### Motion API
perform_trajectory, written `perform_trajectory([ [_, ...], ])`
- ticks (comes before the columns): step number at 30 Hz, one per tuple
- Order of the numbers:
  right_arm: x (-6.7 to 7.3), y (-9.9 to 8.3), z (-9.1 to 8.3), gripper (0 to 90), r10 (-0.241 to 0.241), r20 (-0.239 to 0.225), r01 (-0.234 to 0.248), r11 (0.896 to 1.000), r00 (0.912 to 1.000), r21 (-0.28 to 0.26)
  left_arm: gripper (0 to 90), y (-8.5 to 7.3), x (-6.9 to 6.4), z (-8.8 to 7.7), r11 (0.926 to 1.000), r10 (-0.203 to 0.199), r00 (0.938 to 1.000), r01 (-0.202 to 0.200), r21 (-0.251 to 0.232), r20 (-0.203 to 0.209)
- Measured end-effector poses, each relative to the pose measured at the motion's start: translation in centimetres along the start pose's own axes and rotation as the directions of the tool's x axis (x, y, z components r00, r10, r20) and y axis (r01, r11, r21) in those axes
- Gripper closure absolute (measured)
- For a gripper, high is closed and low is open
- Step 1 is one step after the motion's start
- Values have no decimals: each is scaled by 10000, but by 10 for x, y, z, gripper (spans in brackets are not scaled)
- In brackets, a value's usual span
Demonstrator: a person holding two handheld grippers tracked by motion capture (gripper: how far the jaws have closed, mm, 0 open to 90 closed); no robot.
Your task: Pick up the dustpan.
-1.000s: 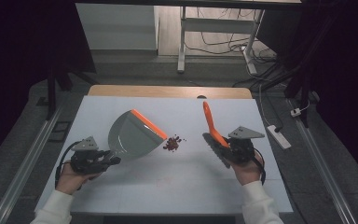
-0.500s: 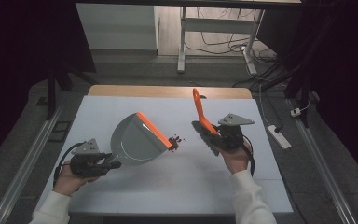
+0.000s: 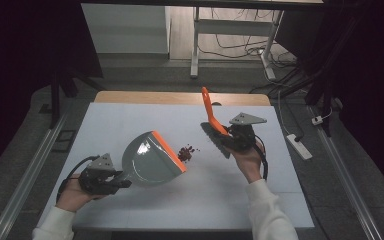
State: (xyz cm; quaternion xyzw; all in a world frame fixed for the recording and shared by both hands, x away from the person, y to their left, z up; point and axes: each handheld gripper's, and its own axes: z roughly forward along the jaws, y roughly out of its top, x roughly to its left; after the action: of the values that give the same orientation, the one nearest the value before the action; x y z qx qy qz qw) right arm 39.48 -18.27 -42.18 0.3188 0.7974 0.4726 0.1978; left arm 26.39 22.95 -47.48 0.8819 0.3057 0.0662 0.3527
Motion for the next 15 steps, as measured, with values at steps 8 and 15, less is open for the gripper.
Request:
perform_trajectory([
  [8, 1, 0, 17, 698, -135, -89, 138, 9995, 9999, 280, 616, -2, 0, 8, 9979, 27, 9998, -40, 651, 198],
  [15, 1, -2, 30, 698, -258, -166, 267, 9982, 9995, 531, 616, 0, -2, 12, 9960, 67, 9991, -103, 884, 408],
])
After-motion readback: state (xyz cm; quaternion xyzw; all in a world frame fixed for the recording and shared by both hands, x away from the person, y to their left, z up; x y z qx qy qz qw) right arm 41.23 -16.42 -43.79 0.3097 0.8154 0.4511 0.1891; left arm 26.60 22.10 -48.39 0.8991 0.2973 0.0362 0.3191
